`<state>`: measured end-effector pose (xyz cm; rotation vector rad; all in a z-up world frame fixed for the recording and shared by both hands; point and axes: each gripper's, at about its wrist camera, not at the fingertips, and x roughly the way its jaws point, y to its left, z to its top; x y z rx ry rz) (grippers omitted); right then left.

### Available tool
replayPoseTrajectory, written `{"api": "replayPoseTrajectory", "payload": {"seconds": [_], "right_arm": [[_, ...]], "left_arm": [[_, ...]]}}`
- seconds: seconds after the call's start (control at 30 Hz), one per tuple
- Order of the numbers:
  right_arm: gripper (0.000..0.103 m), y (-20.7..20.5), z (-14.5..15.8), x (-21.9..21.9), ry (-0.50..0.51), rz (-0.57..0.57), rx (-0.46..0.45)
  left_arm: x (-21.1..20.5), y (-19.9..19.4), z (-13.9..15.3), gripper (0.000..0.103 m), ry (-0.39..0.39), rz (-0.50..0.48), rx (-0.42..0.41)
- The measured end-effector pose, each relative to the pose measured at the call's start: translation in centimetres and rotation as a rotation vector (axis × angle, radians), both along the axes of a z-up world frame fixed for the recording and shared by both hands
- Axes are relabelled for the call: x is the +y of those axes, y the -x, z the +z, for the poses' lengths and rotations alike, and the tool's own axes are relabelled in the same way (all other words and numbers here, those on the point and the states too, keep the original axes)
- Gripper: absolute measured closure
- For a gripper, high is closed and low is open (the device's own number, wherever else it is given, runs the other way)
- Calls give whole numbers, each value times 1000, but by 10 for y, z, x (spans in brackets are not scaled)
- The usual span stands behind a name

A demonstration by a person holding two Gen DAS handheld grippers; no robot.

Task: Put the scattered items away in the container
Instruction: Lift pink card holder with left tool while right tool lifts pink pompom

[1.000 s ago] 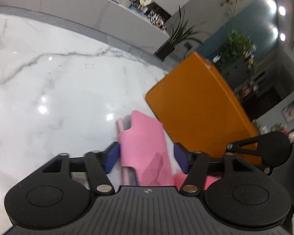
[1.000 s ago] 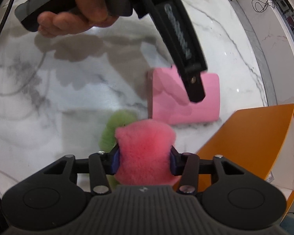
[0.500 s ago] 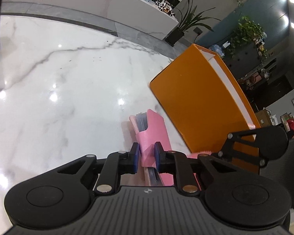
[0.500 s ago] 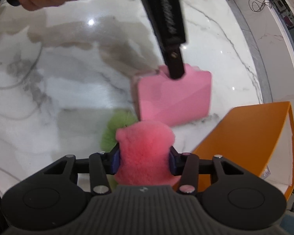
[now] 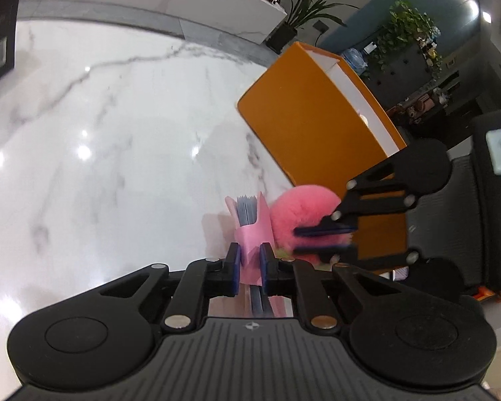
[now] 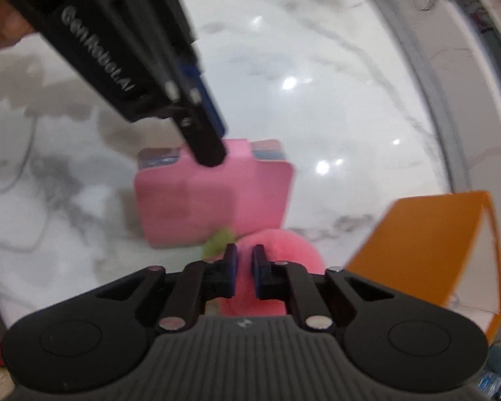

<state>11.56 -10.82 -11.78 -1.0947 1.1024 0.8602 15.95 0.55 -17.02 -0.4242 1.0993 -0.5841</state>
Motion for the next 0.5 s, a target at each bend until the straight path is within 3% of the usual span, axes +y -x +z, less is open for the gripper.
{"api": "replayPoseTrajectory", "payload": {"seconds": [0.07,0.17,0.3,0.37,0.4,0.43,0.5], "right_arm": [[83,6,-3,7,-16,31,6],[85,17,-5,13,-7,42,-10],[85,20,-6,6,-1,-11,11],[85,24,-11,1,-14,-17,25],[85,26,-14,0,-26,-21,29],[85,28,-17,-3,-30,-24,35],[85,30,-23,-5,-49,-30,41]], "left_arm": [[2,1,-3,90,15,7,15],[6,-1,-8,90,61,21,44],[12,-5,-15,91,227,16,100],[8,-5,-18,86,276,-4,115],[4,-5,-18,84,277,-14,111],[-1,-4,-17,74,245,-22,93],[-13,-4,-16,72,133,-32,68]]}}
